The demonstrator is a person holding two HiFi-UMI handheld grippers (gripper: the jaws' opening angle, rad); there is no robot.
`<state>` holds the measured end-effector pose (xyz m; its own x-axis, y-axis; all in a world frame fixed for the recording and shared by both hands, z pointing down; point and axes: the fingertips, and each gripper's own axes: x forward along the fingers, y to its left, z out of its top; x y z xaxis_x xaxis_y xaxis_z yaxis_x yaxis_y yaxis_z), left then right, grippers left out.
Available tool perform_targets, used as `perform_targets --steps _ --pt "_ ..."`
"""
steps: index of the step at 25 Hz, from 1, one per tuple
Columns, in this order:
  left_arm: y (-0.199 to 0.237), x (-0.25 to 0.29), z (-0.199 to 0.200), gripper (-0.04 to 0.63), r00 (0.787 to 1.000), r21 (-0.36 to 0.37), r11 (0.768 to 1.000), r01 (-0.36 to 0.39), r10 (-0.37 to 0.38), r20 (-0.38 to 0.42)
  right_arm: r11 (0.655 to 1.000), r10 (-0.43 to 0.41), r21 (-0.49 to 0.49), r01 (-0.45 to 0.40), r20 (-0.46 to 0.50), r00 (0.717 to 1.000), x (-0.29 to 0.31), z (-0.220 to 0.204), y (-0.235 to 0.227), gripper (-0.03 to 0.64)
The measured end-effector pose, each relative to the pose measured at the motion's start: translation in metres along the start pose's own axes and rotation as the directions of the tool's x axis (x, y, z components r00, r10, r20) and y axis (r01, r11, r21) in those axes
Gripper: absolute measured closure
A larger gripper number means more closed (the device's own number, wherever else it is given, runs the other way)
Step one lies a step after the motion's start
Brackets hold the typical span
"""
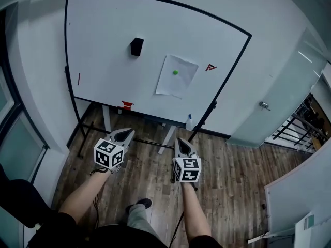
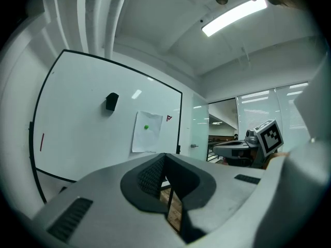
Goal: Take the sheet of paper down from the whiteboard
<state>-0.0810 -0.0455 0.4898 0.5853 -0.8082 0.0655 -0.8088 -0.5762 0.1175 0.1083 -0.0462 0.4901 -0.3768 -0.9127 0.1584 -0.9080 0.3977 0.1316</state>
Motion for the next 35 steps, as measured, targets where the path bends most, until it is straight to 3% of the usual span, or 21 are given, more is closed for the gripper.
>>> perform_targets --steps 13,28,35 --pt "0.035 0.099 0.019 0.574 0.999 -0.023 0.999 0.035 -0.036 -0.032 0.998 0.031 0.044 -0.032 0.034 0.999 0.098 0.027 -0.048 0.592" --pt "0.066 0.197 0.026 0.574 0.998 -0.021 0.999 0.025 -0.027 -0.061 0.995 0.038 0.092 -0.042 0.036 0.999 0.169 0.027 -0.114 0.592" --pt "0.075 0.237 0.035 0.574 0.997 0.011 0.999 0.03 -0.03 -0.071 0.993 0.039 0.111 -0.045 0.051 0.998 0.204 0.032 -0.138 0.592"
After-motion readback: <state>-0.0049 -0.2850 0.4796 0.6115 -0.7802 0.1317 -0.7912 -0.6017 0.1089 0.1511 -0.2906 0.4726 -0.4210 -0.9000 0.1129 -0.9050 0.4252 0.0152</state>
